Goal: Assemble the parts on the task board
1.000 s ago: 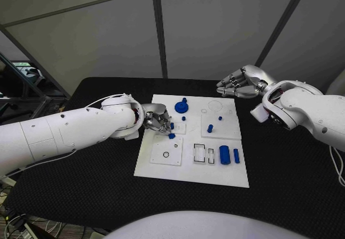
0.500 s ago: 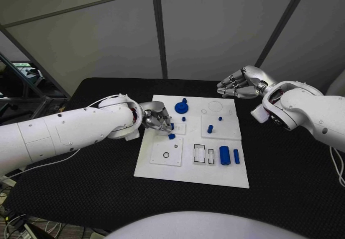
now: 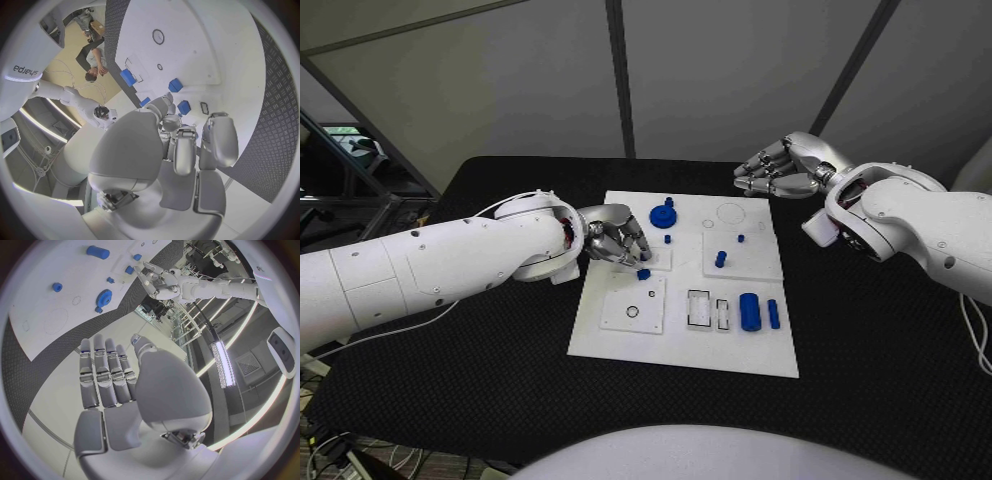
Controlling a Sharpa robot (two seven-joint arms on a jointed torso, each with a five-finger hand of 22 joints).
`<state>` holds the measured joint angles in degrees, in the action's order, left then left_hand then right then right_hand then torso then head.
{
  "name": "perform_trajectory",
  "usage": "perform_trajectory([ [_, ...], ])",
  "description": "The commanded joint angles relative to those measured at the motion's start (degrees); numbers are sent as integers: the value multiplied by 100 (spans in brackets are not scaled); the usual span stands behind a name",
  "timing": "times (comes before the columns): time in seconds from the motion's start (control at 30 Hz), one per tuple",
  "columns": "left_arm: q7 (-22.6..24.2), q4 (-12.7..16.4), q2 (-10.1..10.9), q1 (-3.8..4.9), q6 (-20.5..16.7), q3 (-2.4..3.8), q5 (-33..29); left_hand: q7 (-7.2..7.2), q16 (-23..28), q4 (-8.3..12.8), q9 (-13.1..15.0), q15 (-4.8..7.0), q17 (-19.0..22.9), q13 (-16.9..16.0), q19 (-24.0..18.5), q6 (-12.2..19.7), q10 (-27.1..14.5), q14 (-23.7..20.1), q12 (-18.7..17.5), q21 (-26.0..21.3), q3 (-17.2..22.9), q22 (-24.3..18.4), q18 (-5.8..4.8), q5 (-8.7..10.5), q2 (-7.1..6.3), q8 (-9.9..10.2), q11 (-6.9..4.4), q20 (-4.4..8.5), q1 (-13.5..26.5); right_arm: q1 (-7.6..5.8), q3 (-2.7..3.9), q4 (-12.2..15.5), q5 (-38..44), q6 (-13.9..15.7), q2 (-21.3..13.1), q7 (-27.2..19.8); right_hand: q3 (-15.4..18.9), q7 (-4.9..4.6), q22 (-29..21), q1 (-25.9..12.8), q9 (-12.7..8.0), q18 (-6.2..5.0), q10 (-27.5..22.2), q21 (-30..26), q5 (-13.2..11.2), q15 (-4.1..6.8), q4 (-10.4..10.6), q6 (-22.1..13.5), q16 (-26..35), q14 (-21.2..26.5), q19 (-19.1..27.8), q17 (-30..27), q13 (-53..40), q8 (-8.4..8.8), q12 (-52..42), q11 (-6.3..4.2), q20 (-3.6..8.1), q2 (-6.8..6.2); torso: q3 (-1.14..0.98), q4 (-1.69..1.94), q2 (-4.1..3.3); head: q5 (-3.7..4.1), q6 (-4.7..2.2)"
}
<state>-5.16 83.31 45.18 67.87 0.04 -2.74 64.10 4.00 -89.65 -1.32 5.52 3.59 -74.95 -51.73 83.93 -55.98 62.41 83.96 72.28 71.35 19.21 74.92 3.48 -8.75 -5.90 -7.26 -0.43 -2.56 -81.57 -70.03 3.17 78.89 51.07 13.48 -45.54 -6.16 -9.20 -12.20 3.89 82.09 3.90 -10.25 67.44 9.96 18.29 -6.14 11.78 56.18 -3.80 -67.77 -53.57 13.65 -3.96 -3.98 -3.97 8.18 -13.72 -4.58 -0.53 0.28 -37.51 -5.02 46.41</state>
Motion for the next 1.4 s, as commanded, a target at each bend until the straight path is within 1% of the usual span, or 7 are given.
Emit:
perform_trajectory([
  [0.03, 436, 33, 16, 3, -5, 4, 244, 16, -35, 36, -8, -15, -1505, 39, 68, 38, -44, 604, -41, -38, -7, 1036, 8, 23, -54, 29, 0, -16, -10, -9, 3, 3, 5, -36, -2, -47, -34, 1, -6, -19, 5, -34, -34, -36, 23, 14, 1, -38, 9, 30, -37, -10, 3, -8, -17, 16, 4, 60, -4, -1, -1, 7, 4],
  [0.23, 550, 49, -26, 3, 179, 5, 594, 9, -35, 137, -19, -12, -1505, 215, 44, -50, -230, 604, -151, -106, 115, 1021, 19, 12, -49, 29, 0, -12, -111, -9, 3, 6, 5, -39, 0, -48, -34, 1, -6, -19, 5, -34, -34, -36, 23, 14, 1, -38, 9, 30, -37, -10, 3, -8, -17, 16, 4, 60, -4, -1, -1, 11, 5],
  [0.5, 671, -36, -202, 5, 384, 8, 1334, -18, -35, 197, -41, -12, -1505, 317, 16, -49, -345, 604, -217, -188, 212, 1003, 33, 13, -53, 65, -4, -12, -149, -9, 3, 4, 5, -42, 14, -50, -34, 1, -6, -19, 5, -34, -34, -36, 23, 14, 1, -38, 9, 30, -37, -10, 3, -8, -17, 16, 4, 60, -4, -8, 2, 10, -4],
  [0.67, 683, -136, -282, 15, 569, 13, 1556, -49, -35, 233, -66, -3, -1505, 221, 14, -18, -289, 604, -161, -187, 299, 1005, 33, 10, -29, 110, -19, -7, -168, -9, 3, 4, 5, -43, 17, -50, -34, 1, -6, -19, 5, -34, -34, -36, 23, 14, 1, -38, 9, 30, -37, -10, 3, -8, -17, 16, 4, 60, -7, -9, 0, 22, -5],
  [0.8, 639, -177, -312, 31, 754, 17, 1617, -51, -35, 259, -77, 7, -1505, -25, 13, -45, -119, 604, -11, -185, 392, 1007, 32, 11, 7, 123, -27, 0, -173, -9, 3, 6, 5, -45, 18, -50, -34, 1, -6, -19, 5, -34, -34, -36, 23, 14, 1, -38, 9, 30, -37, -10, 3, -8, -17, 16, 4, 60, -5, -6, -2, 28, -1],
  [1.07, 515, -195, -309, 56, 1178, 33, 1651, 55, -35, 44, -84, -41, -1505, -263, 11, -327, -38, 604, 225, -201, 395, 1004, 30, 30, 0, 99, 33, -32, 282, -9, 3, 1, 5, -52, 22, -50, -39, 1, -5, -18, 5, -34, -35, -42, 24, 15, -1, -39, 9, 30, -40, -13, 3, -9, -17, 16, 3, 62, -3, 6, 1, 35, 15],
  [1.4, 451, -189, -278, 64, 1250, 38, 1655, 61, -35, -114, -95, -50, -1505, -337, 26, -401, 10, 604, 294, -174, 354, 1010, 26, 26, 61, 119, 40, -44, 486, -9, 3, -10, 5, -52, 34, -53, -39, 1, -5, -18, 5, -34, -35, -42, 24, 15, -1, -39, 9, 30, -40, -13, 3, -9, -17, 16, 3, 62, 0, -1, 5, 19, 24],
])
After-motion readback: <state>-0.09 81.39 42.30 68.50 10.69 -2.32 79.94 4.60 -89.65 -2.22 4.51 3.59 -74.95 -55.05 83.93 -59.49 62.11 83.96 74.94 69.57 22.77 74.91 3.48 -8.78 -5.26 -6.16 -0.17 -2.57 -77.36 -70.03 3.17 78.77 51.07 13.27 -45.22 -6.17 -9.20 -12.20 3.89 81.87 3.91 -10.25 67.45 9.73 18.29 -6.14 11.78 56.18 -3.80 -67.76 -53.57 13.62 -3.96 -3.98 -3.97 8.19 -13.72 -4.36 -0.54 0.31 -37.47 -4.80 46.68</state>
